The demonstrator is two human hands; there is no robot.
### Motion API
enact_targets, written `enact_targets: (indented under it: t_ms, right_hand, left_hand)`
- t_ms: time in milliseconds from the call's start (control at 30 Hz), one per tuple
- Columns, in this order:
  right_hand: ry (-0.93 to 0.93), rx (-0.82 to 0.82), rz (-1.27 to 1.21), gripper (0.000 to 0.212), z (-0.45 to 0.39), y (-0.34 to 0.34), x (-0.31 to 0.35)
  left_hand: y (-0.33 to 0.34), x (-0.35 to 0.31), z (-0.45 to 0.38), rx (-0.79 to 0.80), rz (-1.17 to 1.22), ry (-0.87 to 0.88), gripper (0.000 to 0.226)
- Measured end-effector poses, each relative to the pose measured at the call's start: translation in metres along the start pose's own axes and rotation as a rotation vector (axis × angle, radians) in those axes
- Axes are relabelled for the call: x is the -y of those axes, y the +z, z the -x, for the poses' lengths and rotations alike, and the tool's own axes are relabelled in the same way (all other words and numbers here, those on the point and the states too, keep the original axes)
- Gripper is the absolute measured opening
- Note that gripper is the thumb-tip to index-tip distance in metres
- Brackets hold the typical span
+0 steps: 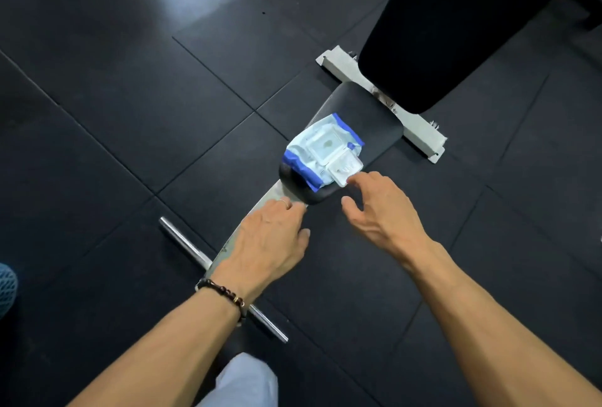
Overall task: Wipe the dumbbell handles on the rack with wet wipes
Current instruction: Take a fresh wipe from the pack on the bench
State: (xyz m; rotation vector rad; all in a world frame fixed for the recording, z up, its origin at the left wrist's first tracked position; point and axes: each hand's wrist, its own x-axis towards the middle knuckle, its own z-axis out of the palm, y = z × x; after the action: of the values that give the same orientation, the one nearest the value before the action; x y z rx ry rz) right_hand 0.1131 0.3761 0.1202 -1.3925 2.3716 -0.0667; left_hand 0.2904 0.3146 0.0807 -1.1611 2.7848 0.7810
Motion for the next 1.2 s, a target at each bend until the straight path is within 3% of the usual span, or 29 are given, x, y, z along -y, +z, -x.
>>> enact_targets:
  t_ms: [267,433,533,700,967,1200]
  right_hand:
    - [-0.154,0.078,-0.010,0.031,-0.130,0.010,-0.065]
    - [-0.463,0.191,0.089,0.025,-0.209,0.035,-0.086]
    - [-0.634,0.230,0.079,0.022,-0.238,0.056,-0.094]
    - [-0.875,0.191,0.096,0.019,-0.270,0.076,-0.099]
    - [-0.946,0.046,0.162,0.020,-0.278,0.091,-0.100]
    - [-0.984,-0.024,0.229,0.007,-0.279,0.106,-0.098]
  left_hand:
    - [0.037,-0.016,-0.115,-0.101,-0.038,-0.122,0.033]
    - [0.076,-0.025,-0.165,-0.194,-0.049,-0.353,0.041]
    - [0.102,-0.027,-0.176,-0.172,-0.032,-0.490,0.059]
    - [0.119,-0.032,-0.184,-0.189,0.044,-0.624,0.068]
    - [0.115,-0.030,-0.192,-0.191,0.097,-0.688,0.069]
    - [0.115,-0.034,-0.193,-0.194,0.085,-0.696,0.067]
